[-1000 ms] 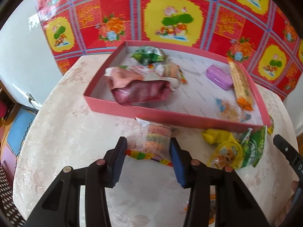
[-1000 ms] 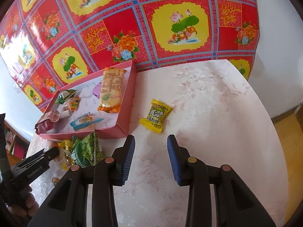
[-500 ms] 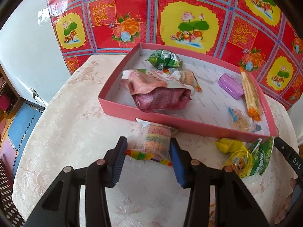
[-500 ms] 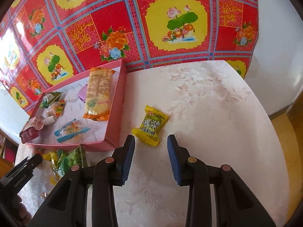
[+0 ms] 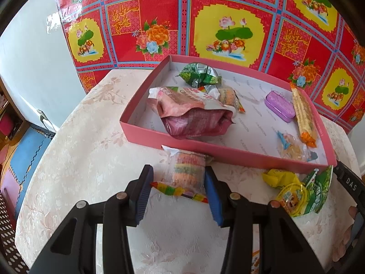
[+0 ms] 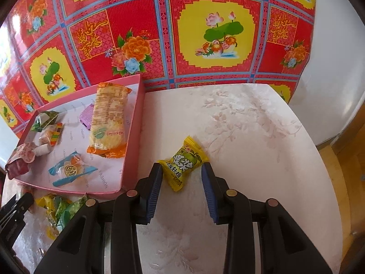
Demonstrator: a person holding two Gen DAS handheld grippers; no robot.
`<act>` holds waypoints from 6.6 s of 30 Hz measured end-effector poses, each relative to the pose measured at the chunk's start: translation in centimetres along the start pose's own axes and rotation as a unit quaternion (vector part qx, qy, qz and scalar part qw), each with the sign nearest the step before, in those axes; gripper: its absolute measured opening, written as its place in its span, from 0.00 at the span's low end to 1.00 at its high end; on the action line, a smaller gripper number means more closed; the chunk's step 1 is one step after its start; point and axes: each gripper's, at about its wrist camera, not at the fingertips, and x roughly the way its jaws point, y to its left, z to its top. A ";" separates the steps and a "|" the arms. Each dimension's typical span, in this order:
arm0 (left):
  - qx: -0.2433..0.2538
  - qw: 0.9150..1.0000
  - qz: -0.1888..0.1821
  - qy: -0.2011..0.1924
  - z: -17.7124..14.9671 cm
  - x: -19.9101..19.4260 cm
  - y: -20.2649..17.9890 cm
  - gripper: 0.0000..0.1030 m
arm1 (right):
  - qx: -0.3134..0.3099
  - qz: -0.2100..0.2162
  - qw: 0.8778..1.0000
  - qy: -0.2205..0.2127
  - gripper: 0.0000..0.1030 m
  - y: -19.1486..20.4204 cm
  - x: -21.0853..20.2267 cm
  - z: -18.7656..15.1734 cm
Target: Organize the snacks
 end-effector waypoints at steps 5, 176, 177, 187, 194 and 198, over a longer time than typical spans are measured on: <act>0.003 1.000 -0.002 -0.002 0.0 0.0 0.1 0.46 | -0.001 -0.019 1.000 0.001 0.27 0.0 0.0 0.0; 0.115 0.986 -0.115 -0.044 2.4 0.4 -2.6 0.59 | -0.044 0.151 0.985 -0.069 0.32 7.8 -5.3 1.3; 0.117 0.985 -0.116 -0.044 2.3 0.3 -2.7 0.59 | -0.043 0.151 0.985 -0.069 0.32 7.7 -5.4 1.2; 0.120 0.985 -0.120 -0.038 1.0 -0.8 -2.5 0.59 | -0.036 0.153 0.985 -0.067 0.34 6.7 -6.2 0.4; 0.122 0.984 -0.125 -0.034 0.0 -1.6 -2.5 0.59 | -0.023 0.152 0.986 -0.061 0.38 5.4 -6.9 -0.6; 0.120 0.984 -0.130 -0.031 -0.3 -2.0 -2.3 0.59 | -0.019 0.146 0.988 -0.055 0.38 4.8 -7.1 -1.2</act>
